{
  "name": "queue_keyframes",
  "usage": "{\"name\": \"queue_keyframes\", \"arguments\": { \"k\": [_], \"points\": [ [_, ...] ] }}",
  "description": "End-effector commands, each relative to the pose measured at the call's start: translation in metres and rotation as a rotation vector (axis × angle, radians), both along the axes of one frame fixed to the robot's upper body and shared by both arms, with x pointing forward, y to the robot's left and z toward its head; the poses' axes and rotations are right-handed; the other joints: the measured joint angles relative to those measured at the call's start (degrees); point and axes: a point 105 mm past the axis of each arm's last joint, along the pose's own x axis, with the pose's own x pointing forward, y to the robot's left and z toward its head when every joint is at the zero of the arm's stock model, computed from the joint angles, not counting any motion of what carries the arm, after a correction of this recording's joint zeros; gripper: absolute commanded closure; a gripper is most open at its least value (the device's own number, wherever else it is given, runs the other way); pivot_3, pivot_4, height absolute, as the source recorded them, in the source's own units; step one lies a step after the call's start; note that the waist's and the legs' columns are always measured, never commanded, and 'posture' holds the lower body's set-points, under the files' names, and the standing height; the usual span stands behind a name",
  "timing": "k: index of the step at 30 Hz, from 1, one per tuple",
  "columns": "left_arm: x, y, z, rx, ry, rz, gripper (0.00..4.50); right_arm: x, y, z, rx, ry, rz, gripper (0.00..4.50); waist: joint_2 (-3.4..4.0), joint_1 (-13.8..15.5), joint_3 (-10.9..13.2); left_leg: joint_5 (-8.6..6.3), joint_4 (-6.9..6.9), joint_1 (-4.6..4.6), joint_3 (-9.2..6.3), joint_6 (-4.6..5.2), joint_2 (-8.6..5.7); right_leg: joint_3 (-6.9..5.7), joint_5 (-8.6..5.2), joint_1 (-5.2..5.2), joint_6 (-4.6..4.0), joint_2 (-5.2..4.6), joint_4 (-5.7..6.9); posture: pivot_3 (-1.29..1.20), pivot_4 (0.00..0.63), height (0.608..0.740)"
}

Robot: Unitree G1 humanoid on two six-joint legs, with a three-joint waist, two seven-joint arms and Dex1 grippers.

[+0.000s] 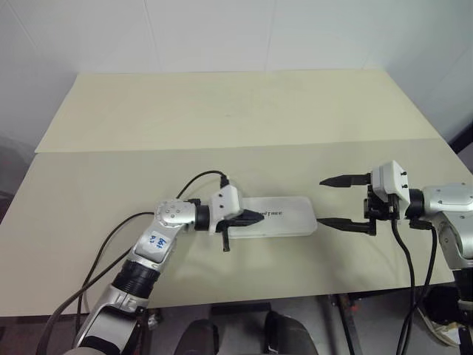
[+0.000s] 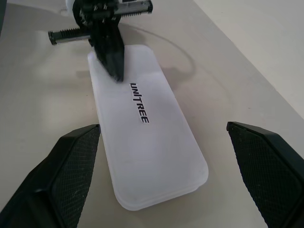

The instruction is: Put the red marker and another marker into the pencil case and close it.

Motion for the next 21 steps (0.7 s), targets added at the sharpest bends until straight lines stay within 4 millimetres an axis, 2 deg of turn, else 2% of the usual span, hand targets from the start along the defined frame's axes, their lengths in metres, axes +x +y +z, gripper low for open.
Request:
{"name": "queue_keyframes", "arguments": {
  "k": [1,4,7,11,17,21],
  "points": [
    [-0.006,0.033,0.025,-0.075,-0.060,0.028,4.48,0.002,-0.003,0.000,-0.016,-0.005,0.017,0.00,0.01,-0.53,0.00,0.00,0.00,0.00,0.00,0.00,0.03,-0.01,0.00,0.00,0.00,0.02,0.00,0.00,0.150,0.740],
    [-0.012,0.066,0.030,-0.100,-0.045,0.077,4.48,0.005,-0.008,-0.004,-0.024,0.002,0.013,0.00,0.04,-0.81,0.01,0.00,-0.03,0.02,0.03,0.00,0.03,-0.01,-0.01,0.00,-0.01,0.02,-0.01,0.00,0.150,0.740],
    [-0.016,0.077,0.033,-0.114,-0.055,0.090,3.53,0.009,-0.013,-0.005,-0.022,-0.003,0.001,0.00,0.05,-0.67,0.03,0.00,-0.04,0.01,0.04,-0.01,0.04,0.00,-0.01,-0.02,-0.01,0.02,-0.01,0.00,0.150,0.740],
    [-0.033,0.101,0.029,-0.115,-0.019,0.121,2.15,0.017,-0.019,-0.003,0.007,-0.055,-0.043,0.00,0.06,-0.85,0.03,-0.01,-0.10,0.01,0.04,-0.01,0.04,0.00,-0.01,-0.04,-0.02,0.00,-0.01,0.00,0.150,0.740],
    [-0.041,0.111,0.026,-0.123,-0.021,0.180,0.06,0.023,-0.029,-0.004,0.023,-0.083,-0.079,0.00,0.10,-0.85,0.05,-0.01,-0.17,0.01,0.04,-0.01,0.02,0.00,-0.03,-0.05,-0.05,0.00,-0.01,0.00,0.150,0.740],
    [-0.041,0.110,0.029,-0.127,-0.057,0.205,0.02,0.024,-0.032,-0.004,0.024,-0.099,-0.092,0.00,0.10,-0.80,0.06,-0.01,-0.19,0.05,0.10,-0.02,0.06,0.00,-0.03,-0.06,-0.06,0.03,-0.01,0.00,0.150,0.740]
  ]
}}
